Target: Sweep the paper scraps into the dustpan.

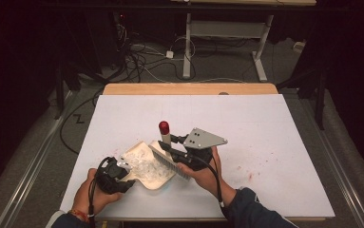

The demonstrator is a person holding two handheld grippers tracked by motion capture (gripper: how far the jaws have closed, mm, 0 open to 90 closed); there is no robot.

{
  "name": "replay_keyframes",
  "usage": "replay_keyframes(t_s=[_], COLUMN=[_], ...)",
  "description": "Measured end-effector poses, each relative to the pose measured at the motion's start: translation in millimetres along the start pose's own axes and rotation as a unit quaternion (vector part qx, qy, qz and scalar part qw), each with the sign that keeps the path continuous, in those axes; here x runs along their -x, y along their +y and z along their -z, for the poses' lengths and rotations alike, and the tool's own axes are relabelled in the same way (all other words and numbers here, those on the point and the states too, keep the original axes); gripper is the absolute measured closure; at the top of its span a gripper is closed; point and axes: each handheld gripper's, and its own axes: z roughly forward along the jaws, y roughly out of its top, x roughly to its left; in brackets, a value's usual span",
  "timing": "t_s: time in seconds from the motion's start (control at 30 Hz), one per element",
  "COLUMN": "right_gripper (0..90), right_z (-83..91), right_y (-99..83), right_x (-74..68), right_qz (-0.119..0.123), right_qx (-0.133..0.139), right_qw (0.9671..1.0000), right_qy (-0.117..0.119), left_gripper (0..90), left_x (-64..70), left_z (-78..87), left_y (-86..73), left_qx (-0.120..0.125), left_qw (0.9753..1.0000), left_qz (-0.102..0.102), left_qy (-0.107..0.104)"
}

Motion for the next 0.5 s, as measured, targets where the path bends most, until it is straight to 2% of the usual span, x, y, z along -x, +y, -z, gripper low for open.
replay_keyframes(t_s=[0.07,0.27,0.43,0.5], right_gripper=[70.5,70.4,70.4,70.4], right_z=[4.3,20.1,30.9,32.3], right_y=[0.3,6.5,12.6,13.0], right_x=[2.6,16.4,21.2,23.5], right_qz=[-0.002,-0.028,-0.021,-0.024], right_qx=[-0.003,0.013,0.025,0.021], right_qw=[1.0,0.9995,0.9995,0.9995], right_qy=[0.003,0.004,-0.001,0.002], left_gripper=[63.3,63.4,63.4,63.4], left_x=[-0.4,-0.9,-1.2,-1.0], left_z=[-1.1,-0.8,-1.0,-1.0], left_y=[-0.2,-1.1,-1.4,-1.2], left_qx=[-0.002,0.001,0.001,-0.001], left_qw=[1.0,1.0,1.0,1.0], left_qz=[-0.003,-0.003,-0.004,-0.004], left_qy=[0.0,-0.001,-0.001,-0.001])
